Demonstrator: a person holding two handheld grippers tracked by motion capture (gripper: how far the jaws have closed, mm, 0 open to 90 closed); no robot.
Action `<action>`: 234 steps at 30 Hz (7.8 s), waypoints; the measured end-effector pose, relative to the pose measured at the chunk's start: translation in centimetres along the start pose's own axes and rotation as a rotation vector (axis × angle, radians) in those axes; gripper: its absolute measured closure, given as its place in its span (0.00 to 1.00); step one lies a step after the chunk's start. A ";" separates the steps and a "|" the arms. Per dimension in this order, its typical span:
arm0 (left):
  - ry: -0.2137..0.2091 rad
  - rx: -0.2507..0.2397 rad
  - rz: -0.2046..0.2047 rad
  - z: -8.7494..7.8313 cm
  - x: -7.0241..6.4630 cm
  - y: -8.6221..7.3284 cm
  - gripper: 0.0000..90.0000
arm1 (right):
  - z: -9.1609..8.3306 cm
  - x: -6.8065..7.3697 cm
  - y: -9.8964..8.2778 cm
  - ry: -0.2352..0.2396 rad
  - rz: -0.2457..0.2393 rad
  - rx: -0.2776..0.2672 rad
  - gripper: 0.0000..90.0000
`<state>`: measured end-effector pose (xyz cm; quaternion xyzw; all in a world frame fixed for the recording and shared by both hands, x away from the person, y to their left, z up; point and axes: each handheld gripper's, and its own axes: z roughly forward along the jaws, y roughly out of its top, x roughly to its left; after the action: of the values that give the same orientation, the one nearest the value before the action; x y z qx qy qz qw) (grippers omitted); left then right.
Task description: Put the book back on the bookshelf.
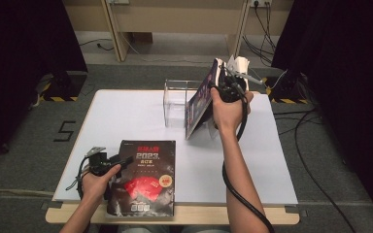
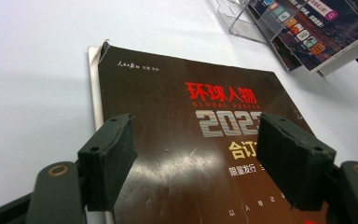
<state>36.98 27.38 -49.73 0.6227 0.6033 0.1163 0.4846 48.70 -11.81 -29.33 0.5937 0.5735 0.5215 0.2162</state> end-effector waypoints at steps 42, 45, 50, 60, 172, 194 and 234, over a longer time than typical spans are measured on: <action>0.001 -0.002 -0.001 -0.1 0.1 0.1 0.30 | 2.9 0.7 1.0 -0.045 -0.023 0.076 0.92; 0.001 -0.002 -0.001 0.0 0.0 0.1 0.30 | 2.9 0.3 1.2 -0.072 -0.031 0.089 0.91; 0.000 0.000 0.003 0.1 0.0 0.0 0.30 | 3.0 -0.4 1.2 -0.106 -0.033 0.084 0.91; 0.001 -0.002 -0.001 0.1 0.0 0.0 0.30 | 2.9 -0.7 1.3 -0.149 -0.064 0.107 0.91; 0.060 0.033 0.041 -0.2 0.0 0.0 0.29 | -3.5 2.7 -9.2 0.122 -0.263 0.141 0.56; 0.104 0.063 0.026 -0.2 0.8 -0.1 0.30 | -1.0 3.0 -14.1 0.134 -0.253 0.291 0.57; 0.114 0.065 0.015 -0.3 1.0 0.0 0.35 | 6.0 3.9 -18.3 0.117 -0.236 0.509 0.59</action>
<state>36.99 28.43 -50.01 0.6348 0.6288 0.1355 0.4282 44.81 -1.66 -45.67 0.5270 0.7625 0.3654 0.0859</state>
